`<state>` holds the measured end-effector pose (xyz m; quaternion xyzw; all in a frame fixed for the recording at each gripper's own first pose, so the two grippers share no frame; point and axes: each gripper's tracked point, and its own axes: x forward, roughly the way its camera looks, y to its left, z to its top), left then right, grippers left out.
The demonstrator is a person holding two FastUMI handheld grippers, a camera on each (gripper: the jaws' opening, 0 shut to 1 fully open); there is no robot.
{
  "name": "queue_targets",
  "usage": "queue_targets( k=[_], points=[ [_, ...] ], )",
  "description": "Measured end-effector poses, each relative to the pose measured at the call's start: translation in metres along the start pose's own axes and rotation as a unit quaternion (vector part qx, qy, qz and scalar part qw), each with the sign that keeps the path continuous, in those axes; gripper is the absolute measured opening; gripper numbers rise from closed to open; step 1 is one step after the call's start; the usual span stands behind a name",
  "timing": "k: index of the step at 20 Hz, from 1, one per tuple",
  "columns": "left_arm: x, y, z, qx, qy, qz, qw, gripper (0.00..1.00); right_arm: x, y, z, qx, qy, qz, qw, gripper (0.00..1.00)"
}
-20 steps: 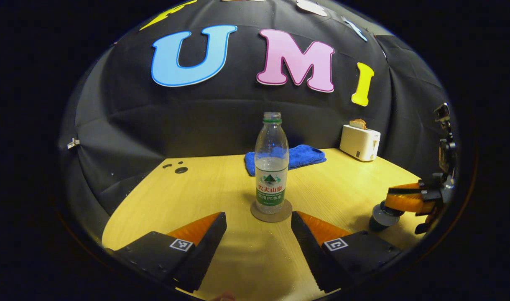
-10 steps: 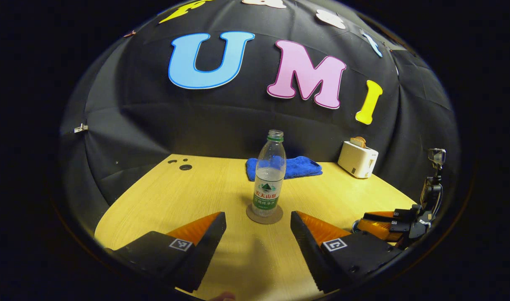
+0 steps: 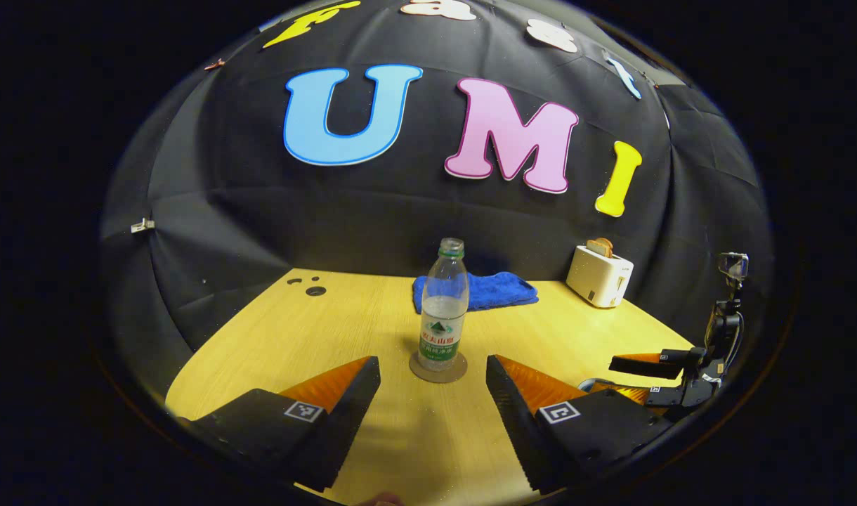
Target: Open the teacup lid with one hand, grasp the water bottle and pour water into the teacup with the other hand; after pouring, place the water bottle on the coaster and then close the teacup lid.
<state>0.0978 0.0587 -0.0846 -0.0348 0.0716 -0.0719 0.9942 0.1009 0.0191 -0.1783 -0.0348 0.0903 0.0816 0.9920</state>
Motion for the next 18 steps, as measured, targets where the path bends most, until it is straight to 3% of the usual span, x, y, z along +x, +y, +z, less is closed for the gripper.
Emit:
queue_targets(
  k=[3, 8, 14, 18],
  points=[
    [-0.019, -0.018, 0.032, -0.019, -0.007, 0.002, 1.000, 0.95, -0.018, -0.006, 0.035, 0.004, -0.004, -0.005, 1.000, 0.98],
    [-0.056, -0.016, 0.097, -0.012, -0.056, 0.051, 0.997, 0.95, -0.054, -0.027, 0.122, -0.005, -0.030, -0.032, 0.999, 0.98],
    [-0.097, -0.028, 0.101, -0.050, -0.036, 0.083, 0.995, 0.95, -0.106, -0.035, 0.208, -0.025, -0.073, -0.073, 0.994, 0.98],
    [-0.125, -0.042, 0.109, -0.077, -0.037, 0.067, 0.994, 0.95, -0.146, -0.020, 0.220, -0.007, -0.078, -0.094, 0.992, 0.98]
  ],
)
